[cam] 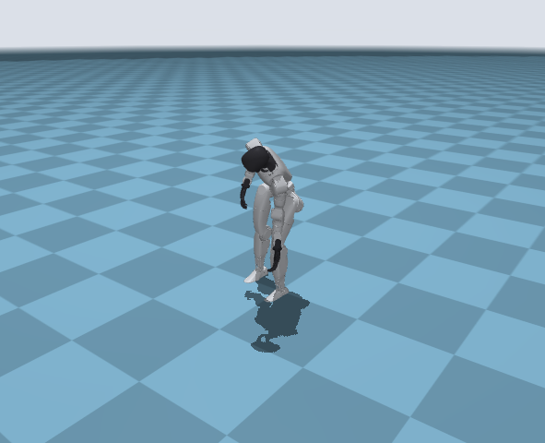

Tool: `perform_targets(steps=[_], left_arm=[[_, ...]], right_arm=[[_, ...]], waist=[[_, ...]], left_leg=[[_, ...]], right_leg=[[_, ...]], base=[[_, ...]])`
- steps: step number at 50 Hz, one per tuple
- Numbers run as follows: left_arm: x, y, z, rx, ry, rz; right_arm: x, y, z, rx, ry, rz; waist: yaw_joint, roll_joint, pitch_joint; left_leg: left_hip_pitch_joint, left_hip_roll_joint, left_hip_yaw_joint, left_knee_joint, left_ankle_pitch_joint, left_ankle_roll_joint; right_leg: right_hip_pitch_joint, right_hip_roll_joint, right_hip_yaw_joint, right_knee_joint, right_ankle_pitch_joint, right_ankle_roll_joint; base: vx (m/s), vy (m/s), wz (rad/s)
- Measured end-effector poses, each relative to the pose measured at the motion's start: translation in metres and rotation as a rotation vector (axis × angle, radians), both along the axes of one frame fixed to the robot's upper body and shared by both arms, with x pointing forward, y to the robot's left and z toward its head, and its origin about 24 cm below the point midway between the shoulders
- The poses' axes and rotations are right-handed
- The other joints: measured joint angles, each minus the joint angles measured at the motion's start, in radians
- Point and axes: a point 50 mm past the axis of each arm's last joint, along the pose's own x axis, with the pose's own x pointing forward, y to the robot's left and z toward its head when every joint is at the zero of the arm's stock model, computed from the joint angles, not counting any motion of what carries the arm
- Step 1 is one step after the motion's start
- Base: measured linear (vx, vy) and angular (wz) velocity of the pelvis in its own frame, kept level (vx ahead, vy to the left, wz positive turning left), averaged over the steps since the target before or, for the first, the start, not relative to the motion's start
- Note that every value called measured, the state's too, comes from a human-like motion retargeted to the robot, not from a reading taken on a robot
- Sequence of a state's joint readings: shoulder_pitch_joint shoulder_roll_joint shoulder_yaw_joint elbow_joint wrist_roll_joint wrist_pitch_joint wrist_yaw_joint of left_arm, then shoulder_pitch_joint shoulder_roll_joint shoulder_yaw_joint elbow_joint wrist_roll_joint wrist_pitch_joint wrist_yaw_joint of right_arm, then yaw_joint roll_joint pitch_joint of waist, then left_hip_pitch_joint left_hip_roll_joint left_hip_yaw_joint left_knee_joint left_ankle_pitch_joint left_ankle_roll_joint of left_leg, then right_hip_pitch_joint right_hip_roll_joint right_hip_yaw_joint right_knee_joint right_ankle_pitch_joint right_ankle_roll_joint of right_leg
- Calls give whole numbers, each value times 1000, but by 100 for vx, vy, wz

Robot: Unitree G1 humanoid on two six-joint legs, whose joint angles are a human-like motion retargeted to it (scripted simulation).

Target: Walk run

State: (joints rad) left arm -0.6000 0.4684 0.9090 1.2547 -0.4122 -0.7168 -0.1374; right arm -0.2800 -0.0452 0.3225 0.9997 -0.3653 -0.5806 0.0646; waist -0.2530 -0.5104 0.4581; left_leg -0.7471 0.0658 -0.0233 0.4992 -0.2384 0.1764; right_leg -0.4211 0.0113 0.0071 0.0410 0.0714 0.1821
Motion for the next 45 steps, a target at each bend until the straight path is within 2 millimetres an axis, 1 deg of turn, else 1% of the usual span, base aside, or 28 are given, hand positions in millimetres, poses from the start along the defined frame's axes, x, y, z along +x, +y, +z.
perform_targets(steps=[5,9,12,15,17,20,25,27,30,32,35,37,38,40,42,43,45], left_arm=[[2,-7,-6,-19,38,38],[0,-10,-13,-39,110,97],[-5,-11,-20,-48,171,156],[-13,-14,-33,-49,252,193],[-19,-23,-47,-56,314,187],[-30,-43,-75,-53,412,84],[-68,-77,-128,-2,672,-248],[-85,-87,-142,41,773,-361],[-111,-100,-157,96,893,-475],[-126,-109,-166,100,950,-539],[-146,-127,-181,40,1016,-642],[-160,-139,-191,-40,1049,-706],[-166,-143,-195,-86,1061,-740],[-180,-150,-202,-161,1084,-818],[-191,-155,-205,-189,1122,-884],[-195,-156,-207,-180,1148,-899],[-202,-158,-208,-132,1214,-897]], right_arm=[[-4,-9,-4,-12,15,-22],[-6,-16,-9,-30,36,-39],[-8,-19,-12,-34,52,-53],[-13,-23,-17,-42,82,-62],[-19,-28,-23,-51,111,-72],[-30,-39,-33,-65,166,-100],[-53,-60,-49,-105,263,-155],[-58,-65,-53,-112,294,-171],[-63,-66,-57,-111,330,-180],[-64,-65,-59,-113,353,-180],[-65,-64,-62,-115,383,-178],[-68,-62,-64,-109,399,-179],[-70,-61,-65,-106,407,-176],[-75,-60,-67,-104,429,-162],[-82,-60,-71,-108,468,-135],[-86,-60,-73,-113,493,-116],[-94,-60,-77,-130,546,-72]], waist=[[0,16,-9],[-12,32,-16],[-13,38,-26],[-13,55,-47],[-12,77,-66],[4,119,-105],[50,194,-184],[66,219,-216],[87,245,-264],[99,252,-294],[124,252,-336],[132,255,-360],[136,259,-371],[142,269,-391],[131,283,-407],[120,291,-414],[102,313,-426]], left_leg=[[9,-7,6,-29,13,9],[23,-15,21,-66,34,14],[44,-15,48,-100,48,20],[68,-14,73,-131,60,27],[87,-16,86,-154,69,33],[119,-11,116,-186,82,37],[187,10,188,-235,99,34],[213,26,226,-248,101,28],[252,50,290,-263,101,19],[280,59,345,-273,102,12],[323,54,432,-290,105,4],[358,46,485,-307,112,-2],[378,44,511,-316,116,-6],[417,39,563,-338,126,-15],[454,27,599,-363,143,-24],[472,24,611,-375,153,-30],[504,27,636,-393,172,-45]], right_leg=[[-7,5,9,-3,16,-44],[-11,-4,-22,3,27,-44],[-8,-14,-57,14,34,-45],[9,-24,-105,36,16,-51],[27,-27,-127,52,3,-62],[62,-33,-166,76,-9,-89],[147,-71,-319,109,-14,-148],[179,-88,-402,122,-8,-176],[222,-109,-519,143,1,-209],[242,-126,-574,151,39,-196],[276,-163,-686,134,26,-116],[299,-184,-756,97,6,-100],[306,-185,-768,80,-13,-109],[310,-184,-734,58,-58,-116],[317,-183,-677,40,-99,-99],[322,-181,-656,32,-114,-95],[328,-169,-616,18,-124,-109]], base=[[0,0,0],[0,0,0],[-1,1,-6],[-1,1,-12],[5,0,-9],[14,-1,-35],[17,2,-73],[9,-5,-113],[4,-10,-142],[-4,-3,-159],[-8,-1,-170],[-10,-16,-148],[-3,-10,-142],[-7,-24,-137],[-4,-20,-103],[-1,-12,-89],[-7,-25,-97]])
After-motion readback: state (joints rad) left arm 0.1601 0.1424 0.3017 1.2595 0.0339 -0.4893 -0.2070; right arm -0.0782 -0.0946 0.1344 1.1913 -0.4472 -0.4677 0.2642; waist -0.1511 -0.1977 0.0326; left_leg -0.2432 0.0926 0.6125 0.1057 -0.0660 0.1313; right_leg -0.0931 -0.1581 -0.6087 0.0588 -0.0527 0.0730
